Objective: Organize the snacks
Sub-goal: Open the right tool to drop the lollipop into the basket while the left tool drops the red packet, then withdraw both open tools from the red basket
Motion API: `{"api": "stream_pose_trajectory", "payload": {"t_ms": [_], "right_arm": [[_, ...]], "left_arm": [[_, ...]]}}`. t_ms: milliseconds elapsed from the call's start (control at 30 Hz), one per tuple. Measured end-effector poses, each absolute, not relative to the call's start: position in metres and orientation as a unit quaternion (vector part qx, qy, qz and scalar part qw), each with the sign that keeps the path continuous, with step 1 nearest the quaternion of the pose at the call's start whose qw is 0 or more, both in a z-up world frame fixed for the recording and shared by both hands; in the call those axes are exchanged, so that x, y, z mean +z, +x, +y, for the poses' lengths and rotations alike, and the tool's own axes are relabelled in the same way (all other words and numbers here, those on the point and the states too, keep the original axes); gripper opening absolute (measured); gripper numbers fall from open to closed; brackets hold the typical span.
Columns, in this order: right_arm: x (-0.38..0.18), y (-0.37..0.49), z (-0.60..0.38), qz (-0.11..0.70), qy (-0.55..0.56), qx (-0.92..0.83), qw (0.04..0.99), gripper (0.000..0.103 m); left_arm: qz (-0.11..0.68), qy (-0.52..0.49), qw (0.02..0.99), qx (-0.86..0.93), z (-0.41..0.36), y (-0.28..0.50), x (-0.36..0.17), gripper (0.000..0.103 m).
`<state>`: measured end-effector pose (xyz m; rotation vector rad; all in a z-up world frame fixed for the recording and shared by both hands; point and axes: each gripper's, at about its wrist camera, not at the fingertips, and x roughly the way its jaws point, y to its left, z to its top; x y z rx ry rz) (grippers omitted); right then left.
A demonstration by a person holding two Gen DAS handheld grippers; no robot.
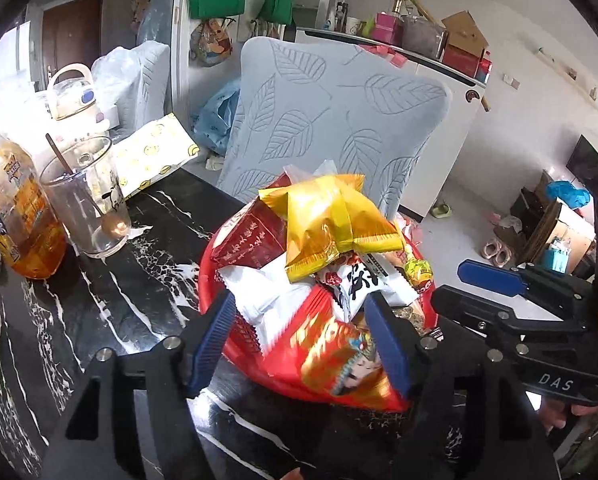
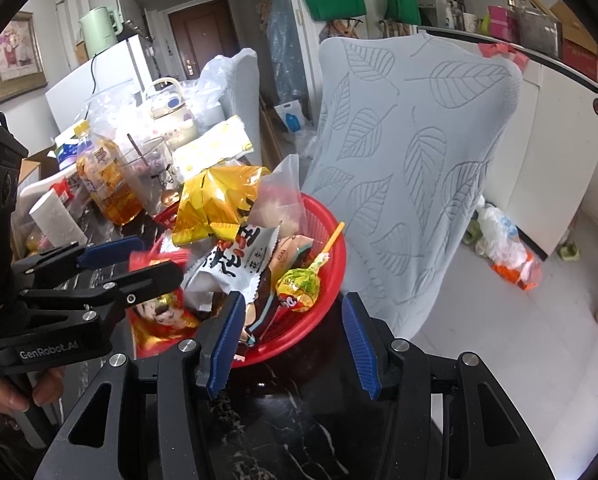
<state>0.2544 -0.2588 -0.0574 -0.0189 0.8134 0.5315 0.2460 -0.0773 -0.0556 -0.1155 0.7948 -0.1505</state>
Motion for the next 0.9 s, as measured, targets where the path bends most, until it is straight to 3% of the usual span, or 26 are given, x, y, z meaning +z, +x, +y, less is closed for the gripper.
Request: {"api": "stream_pose_trajectory", "payload": {"t_ms": [467,900], "right_arm": [[-0.055,0.250,-0.259,0.386,-0.007,0.258,0.886,0.050],[-0.015,0.227,-0.252,0.350,-0.008,0.267,0.898,0.050]], "left_arm": [[0.365,-0.043,0.928,-0.061,-0.078,0.234,-0.040,0.066],[0.331,-0.036,0.942,-0.045,-0.069,0.202,0.008,0.066]]}}
